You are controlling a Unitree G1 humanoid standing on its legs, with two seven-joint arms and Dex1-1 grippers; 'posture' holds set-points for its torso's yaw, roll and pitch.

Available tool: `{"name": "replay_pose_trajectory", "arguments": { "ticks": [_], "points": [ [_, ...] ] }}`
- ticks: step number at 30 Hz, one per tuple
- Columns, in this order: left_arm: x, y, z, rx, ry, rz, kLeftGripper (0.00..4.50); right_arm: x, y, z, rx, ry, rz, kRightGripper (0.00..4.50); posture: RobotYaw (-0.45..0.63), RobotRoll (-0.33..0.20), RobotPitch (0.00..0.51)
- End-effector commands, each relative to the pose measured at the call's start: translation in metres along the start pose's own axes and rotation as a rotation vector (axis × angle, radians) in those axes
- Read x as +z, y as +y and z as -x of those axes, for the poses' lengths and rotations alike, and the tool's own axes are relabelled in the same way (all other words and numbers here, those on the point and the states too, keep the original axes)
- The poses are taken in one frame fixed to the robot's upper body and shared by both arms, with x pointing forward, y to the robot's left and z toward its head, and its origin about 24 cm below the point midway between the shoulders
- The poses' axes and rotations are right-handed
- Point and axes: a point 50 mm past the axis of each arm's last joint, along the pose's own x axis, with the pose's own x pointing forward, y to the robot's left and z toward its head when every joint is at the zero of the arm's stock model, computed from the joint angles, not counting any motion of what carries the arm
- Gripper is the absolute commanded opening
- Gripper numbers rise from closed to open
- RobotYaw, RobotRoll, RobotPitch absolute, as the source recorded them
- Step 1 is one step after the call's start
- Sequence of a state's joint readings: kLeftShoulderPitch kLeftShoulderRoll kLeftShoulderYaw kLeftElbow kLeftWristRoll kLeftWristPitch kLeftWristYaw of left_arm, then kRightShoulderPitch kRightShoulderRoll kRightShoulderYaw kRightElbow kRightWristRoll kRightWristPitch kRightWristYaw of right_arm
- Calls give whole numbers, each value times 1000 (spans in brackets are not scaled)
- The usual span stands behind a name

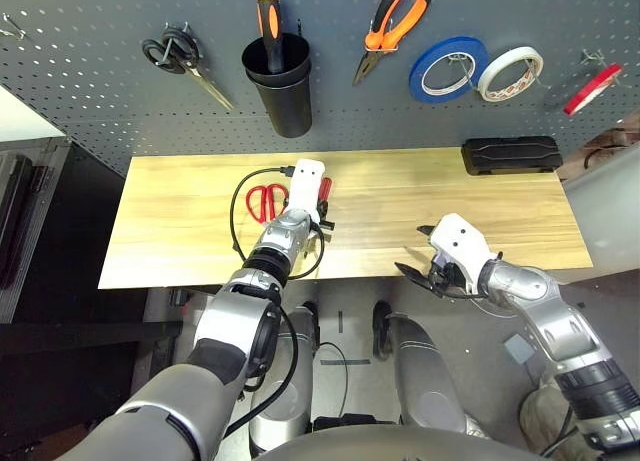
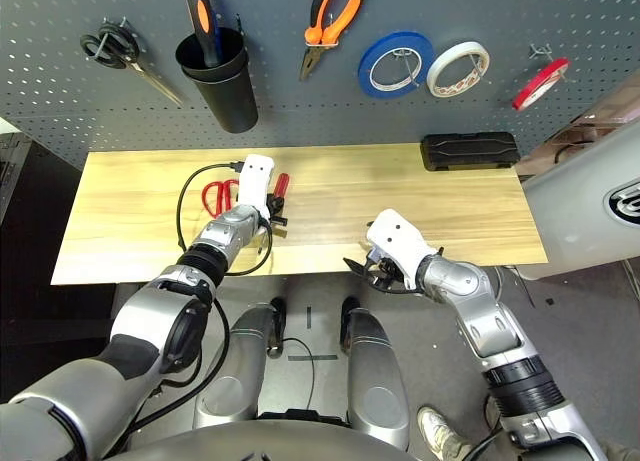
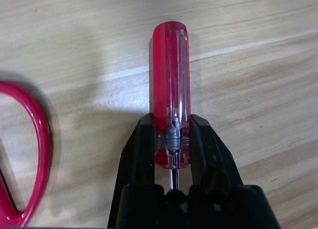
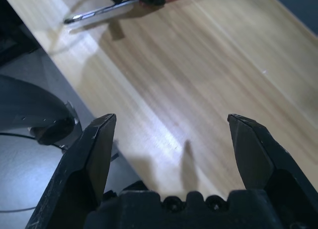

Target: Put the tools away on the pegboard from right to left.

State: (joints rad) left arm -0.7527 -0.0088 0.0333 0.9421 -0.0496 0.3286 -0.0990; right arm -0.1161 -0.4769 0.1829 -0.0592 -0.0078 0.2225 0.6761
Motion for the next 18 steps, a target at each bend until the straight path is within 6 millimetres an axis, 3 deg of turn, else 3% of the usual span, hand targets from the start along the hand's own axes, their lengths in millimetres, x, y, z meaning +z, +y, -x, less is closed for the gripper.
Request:
{"name": "replay_pose_trajectory", "arguments": {
  "ticks": [1, 8, 18],
  "points": [
    [-12, -2, 7, 8, 38, 78, 846, -7, 4, -5, 25, 8, -23, 4500, 173, 0, 332],
    [-9, 10, 37, 101, -18, 144, 846, -5, 2, -11, 38, -10, -16, 4500, 215, 0, 326],
    [13, 32, 80, 192, -145, 315, 846, -9, -8, -15, 39, -17, -3, 4500, 293, 0, 304]
  ]
}}
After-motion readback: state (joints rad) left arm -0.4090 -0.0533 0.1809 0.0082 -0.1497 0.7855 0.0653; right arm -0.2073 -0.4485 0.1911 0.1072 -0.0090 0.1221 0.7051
